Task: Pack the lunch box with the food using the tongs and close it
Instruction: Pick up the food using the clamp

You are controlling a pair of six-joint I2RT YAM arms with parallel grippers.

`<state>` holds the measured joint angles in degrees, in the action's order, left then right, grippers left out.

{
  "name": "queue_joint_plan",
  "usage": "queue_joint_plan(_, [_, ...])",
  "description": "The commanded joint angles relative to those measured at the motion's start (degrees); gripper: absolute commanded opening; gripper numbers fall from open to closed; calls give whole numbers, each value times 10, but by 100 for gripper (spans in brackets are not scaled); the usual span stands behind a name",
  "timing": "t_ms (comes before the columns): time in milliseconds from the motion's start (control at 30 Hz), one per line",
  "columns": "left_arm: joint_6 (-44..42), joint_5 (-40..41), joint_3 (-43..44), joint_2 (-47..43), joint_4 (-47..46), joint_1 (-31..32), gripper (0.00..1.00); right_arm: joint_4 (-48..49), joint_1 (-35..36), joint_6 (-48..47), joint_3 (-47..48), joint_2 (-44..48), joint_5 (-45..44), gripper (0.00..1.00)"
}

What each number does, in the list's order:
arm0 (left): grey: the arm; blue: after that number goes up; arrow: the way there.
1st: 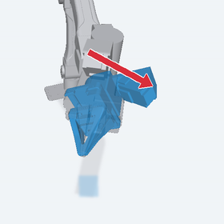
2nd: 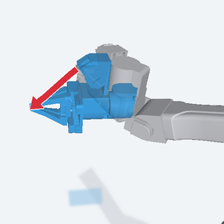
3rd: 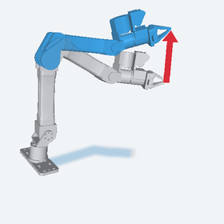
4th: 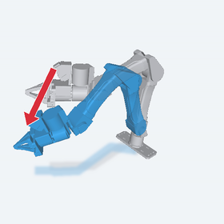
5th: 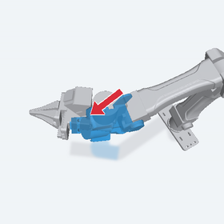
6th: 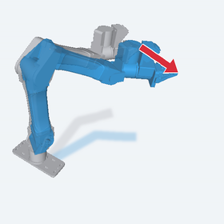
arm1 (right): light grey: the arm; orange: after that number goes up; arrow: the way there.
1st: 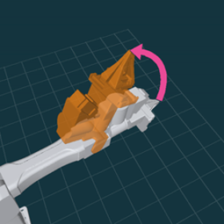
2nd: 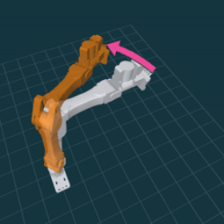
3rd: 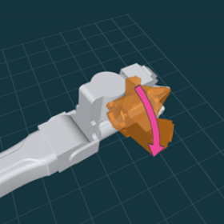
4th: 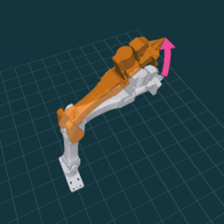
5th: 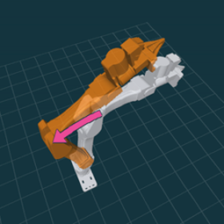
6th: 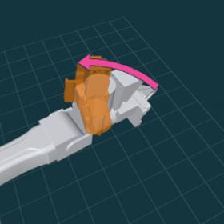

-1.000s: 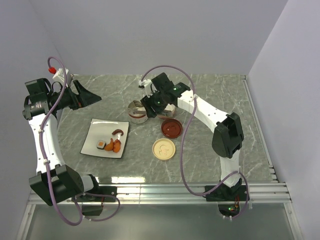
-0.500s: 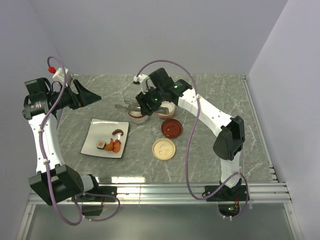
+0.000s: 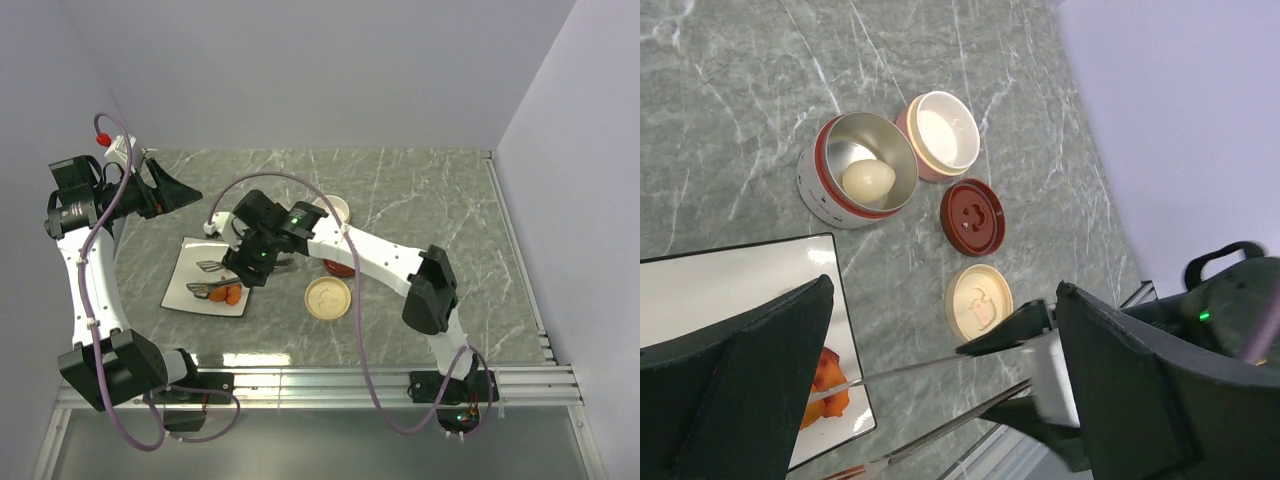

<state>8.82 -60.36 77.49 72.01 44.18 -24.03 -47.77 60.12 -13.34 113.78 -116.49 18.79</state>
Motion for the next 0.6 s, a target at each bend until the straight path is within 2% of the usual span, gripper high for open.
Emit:
queue_joint_plan(0, [1,-10,20,-11,-13,-2,99,5,10,-1,45,-28,-24,60])
queue_joint_plan(133, [-5,-7,23,-9,-7,-2,99,-2,21,9,79,-77,-36,61])
queue_joint_plan(567, [-8,-6,7,-13,-12,-3,99,8,25,20,116,-134,-53,64])
